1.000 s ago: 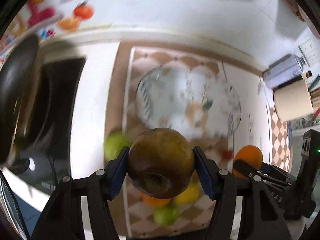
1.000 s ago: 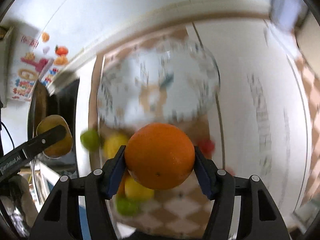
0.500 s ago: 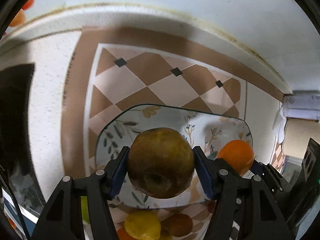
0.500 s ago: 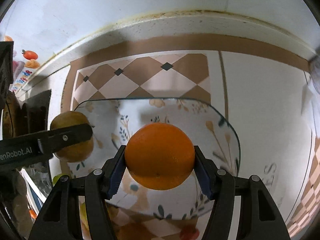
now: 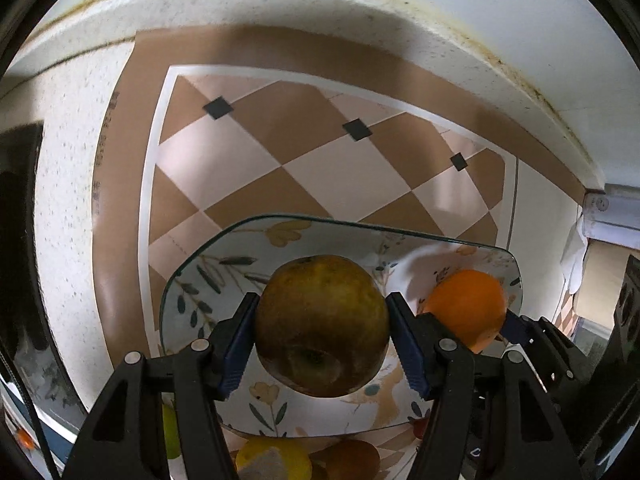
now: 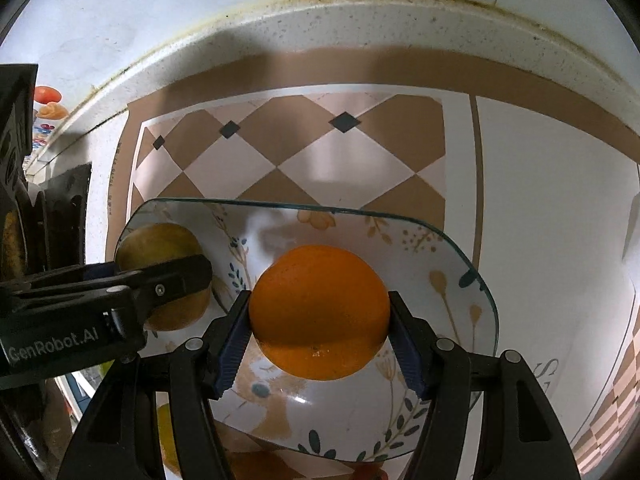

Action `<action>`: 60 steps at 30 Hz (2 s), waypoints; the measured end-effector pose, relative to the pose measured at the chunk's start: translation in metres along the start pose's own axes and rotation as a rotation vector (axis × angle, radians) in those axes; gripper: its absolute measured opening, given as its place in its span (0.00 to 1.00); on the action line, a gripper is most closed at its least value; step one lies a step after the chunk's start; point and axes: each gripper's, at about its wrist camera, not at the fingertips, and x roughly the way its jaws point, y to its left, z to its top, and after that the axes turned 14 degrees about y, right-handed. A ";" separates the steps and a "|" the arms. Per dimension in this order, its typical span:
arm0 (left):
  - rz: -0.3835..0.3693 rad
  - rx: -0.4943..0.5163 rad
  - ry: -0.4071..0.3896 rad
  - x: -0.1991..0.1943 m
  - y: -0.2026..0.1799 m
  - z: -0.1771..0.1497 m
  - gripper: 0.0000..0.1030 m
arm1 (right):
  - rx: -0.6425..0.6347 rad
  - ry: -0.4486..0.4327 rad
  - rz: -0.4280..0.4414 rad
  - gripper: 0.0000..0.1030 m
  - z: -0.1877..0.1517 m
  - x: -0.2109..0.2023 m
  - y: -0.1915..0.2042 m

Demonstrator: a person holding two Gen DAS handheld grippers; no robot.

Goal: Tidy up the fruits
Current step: 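Lower the apple and orange onto the floral plate and open both tools, then grasp an orange with the left tool while the right tool grasps a lemon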

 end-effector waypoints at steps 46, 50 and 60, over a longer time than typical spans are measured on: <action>0.263 0.124 -0.582 -0.095 0.002 -0.270 0.82 | 0.048 -0.414 -0.154 0.91 -0.282 -0.137 0.050; 0.253 0.133 -0.625 -0.104 0.000 -0.294 0.82 | 0.042 -0.458 -0.148 0.91 -0.305 -0.150 0.057; 0.235 0.122 -0.639 -0.106 0.009 -0.315 0.82 | 0.048 -0.398 -0.059 0.91 -0.314 -0.126 0.053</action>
